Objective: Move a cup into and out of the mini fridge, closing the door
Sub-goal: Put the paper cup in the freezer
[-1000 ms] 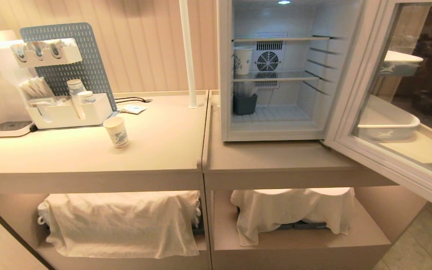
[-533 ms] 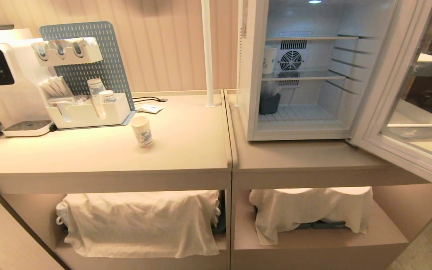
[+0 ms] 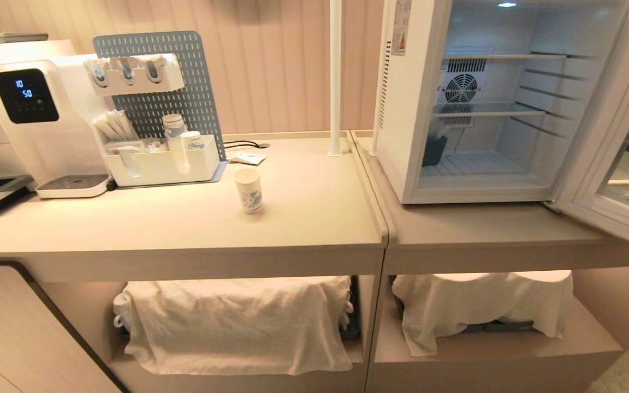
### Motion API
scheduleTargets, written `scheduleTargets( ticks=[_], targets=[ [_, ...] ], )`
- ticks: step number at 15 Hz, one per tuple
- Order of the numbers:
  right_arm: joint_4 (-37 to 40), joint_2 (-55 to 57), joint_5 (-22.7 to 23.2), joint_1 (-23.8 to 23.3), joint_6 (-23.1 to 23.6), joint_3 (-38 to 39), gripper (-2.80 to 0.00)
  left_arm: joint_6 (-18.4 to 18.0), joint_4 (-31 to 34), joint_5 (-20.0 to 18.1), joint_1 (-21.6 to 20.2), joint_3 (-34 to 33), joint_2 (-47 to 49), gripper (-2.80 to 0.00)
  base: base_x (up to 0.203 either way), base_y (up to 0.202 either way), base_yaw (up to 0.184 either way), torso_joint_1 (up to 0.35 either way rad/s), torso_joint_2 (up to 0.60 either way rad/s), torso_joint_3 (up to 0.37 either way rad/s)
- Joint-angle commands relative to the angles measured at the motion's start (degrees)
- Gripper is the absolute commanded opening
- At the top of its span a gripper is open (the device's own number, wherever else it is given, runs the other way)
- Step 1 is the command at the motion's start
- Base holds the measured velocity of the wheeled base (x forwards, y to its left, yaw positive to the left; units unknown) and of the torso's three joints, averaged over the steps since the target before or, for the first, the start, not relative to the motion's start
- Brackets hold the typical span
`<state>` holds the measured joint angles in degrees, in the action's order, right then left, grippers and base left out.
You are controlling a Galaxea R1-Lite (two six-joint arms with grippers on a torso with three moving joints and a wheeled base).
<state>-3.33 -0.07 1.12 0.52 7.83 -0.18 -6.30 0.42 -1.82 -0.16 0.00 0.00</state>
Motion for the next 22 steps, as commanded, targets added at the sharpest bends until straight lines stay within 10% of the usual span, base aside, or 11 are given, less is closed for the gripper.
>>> scheduleTargets(
  ticks=[1, 22],
  targets=[
    [0.0, 0.0, 0.0, 0.0, 0.0, 0.0, -2.8, 0.0, 0.1, 0.0, 0.0, 0.0, 0.1, -2.8, 0.0, 0.189, 0.002, -0.002, 0.0, 0.002],
    [0.1, 0.0, 0.0, 0.0, 0.3, 0.0, -2.8, 0.2, 0.1, 0.0, 0.0, 0.0, 0.0, -2.8, 0.0, 0.192, 0.001, 0.003, 0.0, 0.003]
  ],
)
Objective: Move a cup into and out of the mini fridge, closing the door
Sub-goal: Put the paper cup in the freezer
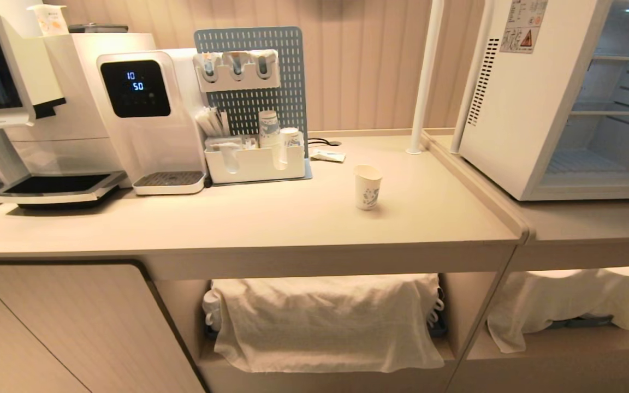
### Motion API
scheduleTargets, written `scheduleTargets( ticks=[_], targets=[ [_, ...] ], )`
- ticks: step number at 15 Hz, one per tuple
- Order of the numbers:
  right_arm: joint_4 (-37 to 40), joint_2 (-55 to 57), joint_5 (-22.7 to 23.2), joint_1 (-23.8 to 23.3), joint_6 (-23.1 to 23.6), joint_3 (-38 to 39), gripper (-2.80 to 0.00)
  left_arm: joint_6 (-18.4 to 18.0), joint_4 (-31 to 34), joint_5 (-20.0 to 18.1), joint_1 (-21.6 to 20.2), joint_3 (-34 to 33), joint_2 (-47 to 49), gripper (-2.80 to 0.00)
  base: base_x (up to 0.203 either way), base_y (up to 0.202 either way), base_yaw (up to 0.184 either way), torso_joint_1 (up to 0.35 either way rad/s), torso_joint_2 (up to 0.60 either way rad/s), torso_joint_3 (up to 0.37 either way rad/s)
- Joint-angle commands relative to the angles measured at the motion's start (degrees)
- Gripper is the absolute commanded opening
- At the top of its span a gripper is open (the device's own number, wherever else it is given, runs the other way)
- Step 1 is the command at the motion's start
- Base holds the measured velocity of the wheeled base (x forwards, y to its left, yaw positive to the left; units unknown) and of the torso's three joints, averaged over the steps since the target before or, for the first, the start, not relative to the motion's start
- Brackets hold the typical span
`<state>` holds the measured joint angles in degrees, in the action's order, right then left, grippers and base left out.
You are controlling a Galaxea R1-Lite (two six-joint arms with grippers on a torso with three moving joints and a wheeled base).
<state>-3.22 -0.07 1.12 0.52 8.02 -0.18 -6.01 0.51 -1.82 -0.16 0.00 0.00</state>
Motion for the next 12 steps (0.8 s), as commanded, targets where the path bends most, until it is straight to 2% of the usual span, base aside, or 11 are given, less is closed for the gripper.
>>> scheduleTargets(
  ticks=[1, 7, 12],
  targets=[
    [0.0, 0.0, 0.0, 0.0, 0.1, 0.0, -2.8, -0.1, 0.0, 0.0, 0.0, 0.0, 0.1, -2.8, 0.0, 0.192, -0.003, 0.002, 0.0, 0.0],
    [0.0, 0.0, 0.0, 0.0, 0.0, 0.0, -2.8, -0.7, -0.1, 0.1, 0.0, 0.1, 0.1, -2.8, 0.0, 0.18, 0.002, 0.001, 0.0, 0.003],
    [-0.1, 0.0, 0.0, 0.1, -0.2, 0.0, -2.8, -1.0, -0.3, 0.2, 0.0, 0.2, 0.1, -2.8, 0.02, 0.016, 0.001, 0.001, 0.0, 0.0]
  ],
)
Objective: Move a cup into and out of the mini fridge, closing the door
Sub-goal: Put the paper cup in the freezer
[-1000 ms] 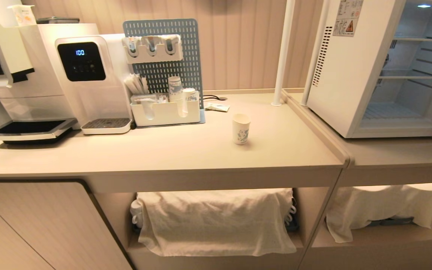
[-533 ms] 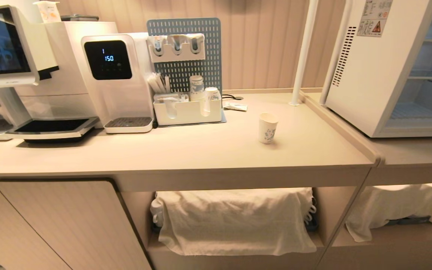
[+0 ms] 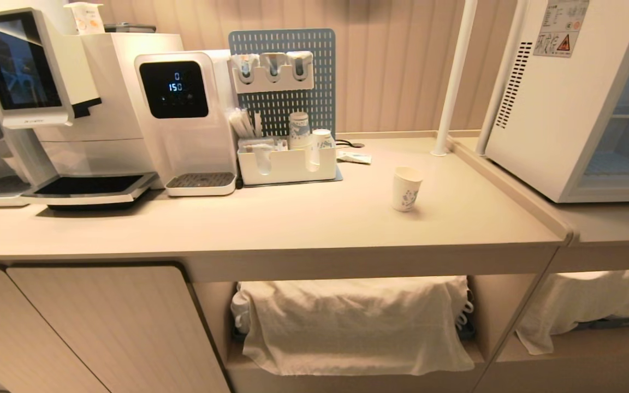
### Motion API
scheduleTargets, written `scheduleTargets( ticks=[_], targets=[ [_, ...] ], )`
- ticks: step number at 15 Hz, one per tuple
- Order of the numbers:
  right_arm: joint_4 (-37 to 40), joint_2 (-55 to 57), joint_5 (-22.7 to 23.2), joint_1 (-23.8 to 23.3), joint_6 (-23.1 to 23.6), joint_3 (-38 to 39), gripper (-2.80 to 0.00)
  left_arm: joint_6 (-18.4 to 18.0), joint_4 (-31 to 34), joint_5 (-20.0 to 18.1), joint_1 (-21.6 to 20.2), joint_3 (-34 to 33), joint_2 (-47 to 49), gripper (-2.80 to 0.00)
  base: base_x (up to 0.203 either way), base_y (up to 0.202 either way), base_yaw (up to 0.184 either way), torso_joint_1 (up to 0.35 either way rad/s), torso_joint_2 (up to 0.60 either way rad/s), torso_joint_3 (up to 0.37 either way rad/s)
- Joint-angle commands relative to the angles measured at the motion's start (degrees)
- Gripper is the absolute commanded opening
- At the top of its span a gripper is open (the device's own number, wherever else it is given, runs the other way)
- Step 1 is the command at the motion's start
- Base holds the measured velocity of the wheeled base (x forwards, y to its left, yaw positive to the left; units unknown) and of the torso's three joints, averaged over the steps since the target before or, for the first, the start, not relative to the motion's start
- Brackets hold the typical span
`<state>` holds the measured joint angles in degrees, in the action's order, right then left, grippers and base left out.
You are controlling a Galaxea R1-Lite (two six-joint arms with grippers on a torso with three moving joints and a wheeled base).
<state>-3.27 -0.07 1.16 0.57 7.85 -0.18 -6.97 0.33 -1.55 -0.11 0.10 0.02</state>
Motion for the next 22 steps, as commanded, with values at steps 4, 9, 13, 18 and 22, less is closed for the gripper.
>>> scheduleTargets(
  ticks=[4, 9, 13, 18, 22],
  targets=[
    [0.1, 0.0, 0.1, 0.0, 0.1, 0.0, -2.8, -0.1, -0.2, -0.2, -0.1, 0.1, 0.1, -2.8, 0.19, 0.001, -0.001, -0.001, 0.01, 0.001],
    [1.8, 0.3, 0.0, 0.0, 0.0, -3.8, -2.8, 3.7, -0.2, 0.2, -0.1, -0.1, 0.0, -2.8, 0.095, 0.0, 0.001, 0.002, 0.0, 0.002],
    [20.2, 15.5, 0.5, 0.3, -0.8, -35.4, -2.8, 4.5, -0.2, 0.8, -0.1, -0.1, 0.0, -2.8, 0.0, 0.0, 0.0, 0.0, 0.0, 0.0],
    [38.7, 54.5, 6.7, 3.4, -7.9, -66.5, -2.8, 4.6, -0.3, 0.8, -0.1, -0.1, 0.0, -2.8, 0.0, 0.0, 0.0, 0.0, 0.0, 0.0],
    [45.2, 78.3, 10.8, 10.1, -17.6, -79.6, -2.8, 4.6, -0.3, 0.8, -0.1, -0.1, 0.0, -2.8, 0.0, 0.0, 0.0, 0.0, 0.0, 0.0]
  ],
)
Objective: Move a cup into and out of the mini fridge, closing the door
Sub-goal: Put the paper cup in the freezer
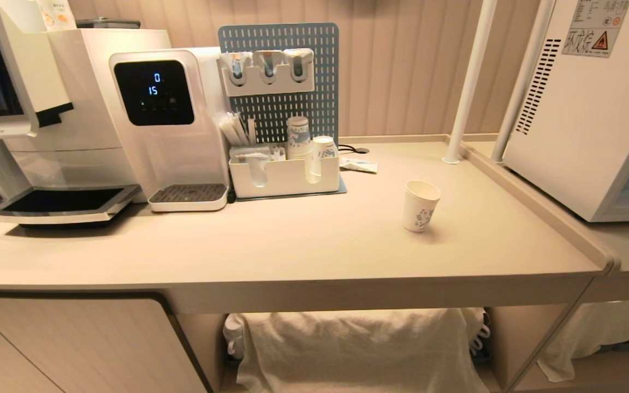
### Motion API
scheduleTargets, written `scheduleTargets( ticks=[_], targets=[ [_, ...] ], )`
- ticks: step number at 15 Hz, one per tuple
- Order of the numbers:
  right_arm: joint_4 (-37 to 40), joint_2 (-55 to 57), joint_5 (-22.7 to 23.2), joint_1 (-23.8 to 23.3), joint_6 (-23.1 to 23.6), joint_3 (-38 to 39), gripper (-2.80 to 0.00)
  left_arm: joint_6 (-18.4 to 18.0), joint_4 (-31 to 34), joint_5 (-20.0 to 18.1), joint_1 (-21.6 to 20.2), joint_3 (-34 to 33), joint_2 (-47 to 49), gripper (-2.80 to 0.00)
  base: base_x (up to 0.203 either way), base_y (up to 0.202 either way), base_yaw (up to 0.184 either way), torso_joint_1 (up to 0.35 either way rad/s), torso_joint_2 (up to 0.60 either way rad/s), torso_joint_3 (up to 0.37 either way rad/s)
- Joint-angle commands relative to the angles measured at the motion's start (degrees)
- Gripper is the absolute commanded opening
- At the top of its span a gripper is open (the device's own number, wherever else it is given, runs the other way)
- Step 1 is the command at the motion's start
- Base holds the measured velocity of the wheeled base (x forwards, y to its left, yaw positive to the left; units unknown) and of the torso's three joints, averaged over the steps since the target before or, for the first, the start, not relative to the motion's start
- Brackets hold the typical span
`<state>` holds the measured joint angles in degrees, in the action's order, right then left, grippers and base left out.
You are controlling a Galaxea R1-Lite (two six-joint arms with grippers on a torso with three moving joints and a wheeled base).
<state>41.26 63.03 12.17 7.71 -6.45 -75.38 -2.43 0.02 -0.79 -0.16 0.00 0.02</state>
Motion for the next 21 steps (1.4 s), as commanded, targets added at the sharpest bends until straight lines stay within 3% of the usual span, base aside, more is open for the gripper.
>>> scheduleTargets(
  ticks=[1, 3, 7, 10, 12, 13, 14, 17, 20, 21],
  targets=[
    [0.6, 20.6, -2.4, 4.9, -7.3, -5.8, -2.8, 0.0, 0.0, 0.0, 0.0, 0.0, 0.0, -2.8, 0.0, 0.0, 0.0, 0.0, 0.0, 0.0],
    [-1.1, 27.9, -7.3, 9.6, -11.8, -4.7, -2.8, 0.0, 0.0, 0.0, 0.0, 0.0, 0.0, -2.8, 0.0, 0.0, 0.0, 0.0, 0.0, 0.0],
    [-12.6, 37.5, -8.9, 10.9, -8.6, 5.7, -2.8, 0.2, 0.0, 0.0, 0.0, 0.0, 0.0, -2.8, 0.0, 0.0, 0.0, 0.0, 0.0, 0.0],
    [-23.8, 45.7, -11.0, 11.1, -8.7, 4.2, -2.8, 0.2, 0.0, 0.0, 0.0, 0.0, 0.0, -2.8, 0.0, 0.0, 0.0, 0.0, 0.0, 0.0],
    [-35.1, 49.8, -12.5, 11.2, -8.8, 3.1, -2.8, 0.2, 0.0, 0.0, 0.0, 0.0, 0.0, -2.8, 0.0, 0.0, 0.0, 0.0, 0.0, 0.0],
    [-40.8, 51.1, -13.0, 11.2, -8.7, 2.5, -2.26, 0.2, 0.0, 0.0, 0.0, 0.0, 0.0, -2.8, 0.0, 0.0, 0.0, 0.0, 0.0, 0.0],
    [-45.9, 52.2, -13.2, 11.2, -8.4, 2.2, 0.0, 0.2, 0.0, 0.0, 0.0, 0.0, 0.0, -2.8, 0.0, 0.0, 0.0, 0.0, 0.0, 0.0],
    [-51.9, 52.5, -13.9, 11.0, -4.8, 0.8, 0.0, 0.2, 0.0, 0.0, 0.0, 0.0, 0.0, -2.8, 0.0, 0.0, 0.0, 0.0, 0.0, 0.0],
    [-52.4, 49.2, -13.6, 10.6, -2.7, 4.7, 0.0, 0.2, 0.0, 0.0, 0.0, 0.0, 0.0, -2.8, 0.0, 0.0, 0.0, 0.0, 0.0, 0.0],
    [-52.0, 47.7, -13.5, 10.2, 0.1, 6.6, 0.0, 0.2, 0.0, 0.0, 0.0, 0.0, 0.0, -2.8, 0.0, 0.0, 0.0, 0.0, 0.0, 0.0]
  ],
)
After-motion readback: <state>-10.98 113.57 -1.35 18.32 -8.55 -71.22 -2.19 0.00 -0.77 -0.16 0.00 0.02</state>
